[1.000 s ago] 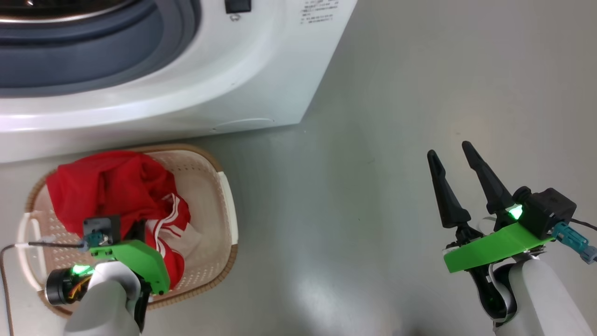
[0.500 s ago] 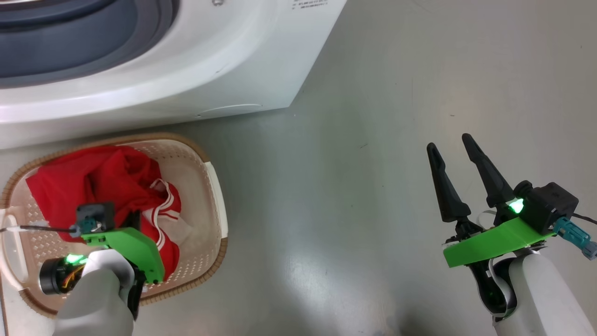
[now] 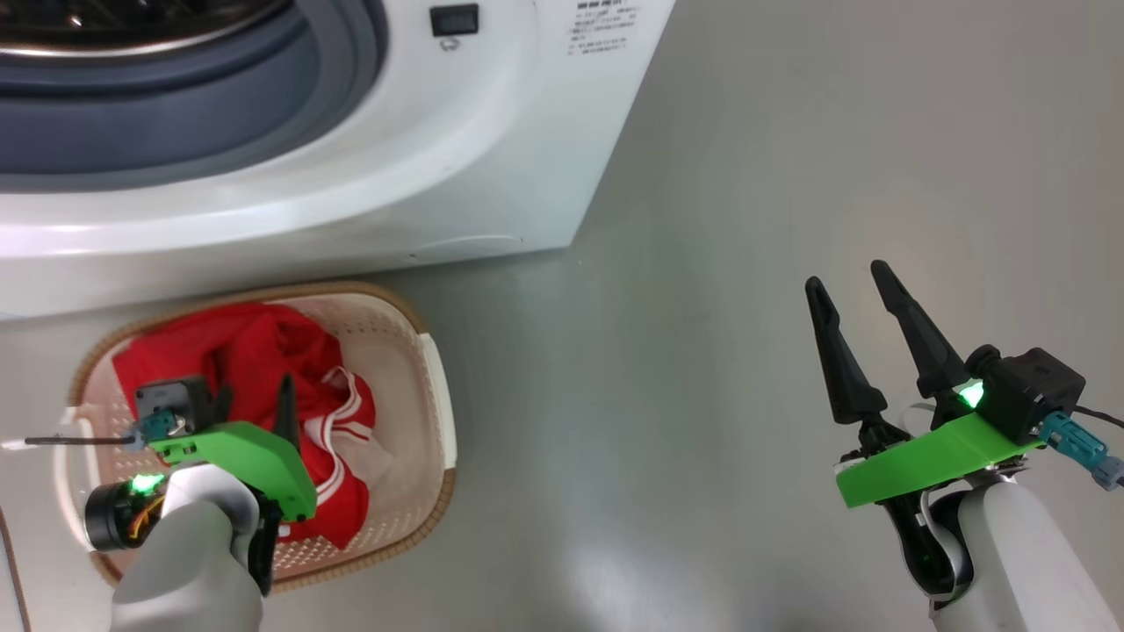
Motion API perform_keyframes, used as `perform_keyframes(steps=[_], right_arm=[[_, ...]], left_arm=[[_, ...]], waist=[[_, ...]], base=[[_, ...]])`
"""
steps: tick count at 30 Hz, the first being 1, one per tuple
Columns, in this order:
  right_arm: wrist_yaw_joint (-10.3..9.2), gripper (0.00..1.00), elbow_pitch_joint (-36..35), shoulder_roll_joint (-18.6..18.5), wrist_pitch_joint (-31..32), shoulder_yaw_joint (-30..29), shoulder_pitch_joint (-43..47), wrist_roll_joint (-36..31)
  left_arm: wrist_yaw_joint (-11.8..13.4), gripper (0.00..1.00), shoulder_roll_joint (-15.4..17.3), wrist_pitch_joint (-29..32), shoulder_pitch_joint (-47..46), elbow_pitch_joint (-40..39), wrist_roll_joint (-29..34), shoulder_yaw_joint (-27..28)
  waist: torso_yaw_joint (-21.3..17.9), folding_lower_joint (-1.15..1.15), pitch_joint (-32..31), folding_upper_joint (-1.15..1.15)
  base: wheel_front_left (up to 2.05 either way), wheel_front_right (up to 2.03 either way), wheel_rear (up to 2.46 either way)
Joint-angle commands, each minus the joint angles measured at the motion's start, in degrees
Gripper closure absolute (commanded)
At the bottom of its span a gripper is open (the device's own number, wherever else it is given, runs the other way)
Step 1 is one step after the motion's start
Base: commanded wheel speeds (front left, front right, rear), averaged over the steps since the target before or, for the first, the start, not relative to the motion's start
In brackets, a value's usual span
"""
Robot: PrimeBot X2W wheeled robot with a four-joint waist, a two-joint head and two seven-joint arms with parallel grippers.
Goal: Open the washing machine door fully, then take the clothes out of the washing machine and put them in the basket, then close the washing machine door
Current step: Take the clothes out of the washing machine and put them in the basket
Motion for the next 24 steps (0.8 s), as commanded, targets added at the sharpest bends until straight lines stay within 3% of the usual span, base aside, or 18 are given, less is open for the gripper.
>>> perform_keyframes(steps=[1,24], right_arm=[[0.09,0.0,-0.93,-0.24,-0.68,1.0,1.47,-0.54],[0.09,0.0,1.96,-3.01,-0.68,0.59,8.36,0.34]], left_arm=[[-0.45,0.0,1.67,-0.67,2.29,-1.61,-0.89,1.31],[-0.58,0.0,0.51,-0.71,17.37,-30.15,1.41,4.6]], waist=[[1.28,0.0,-2.07,0.0],[6.03,0.0,-16.36,0.0]], base=[[0.0,0.0,0.0],[0.0,0.0,0.0]])
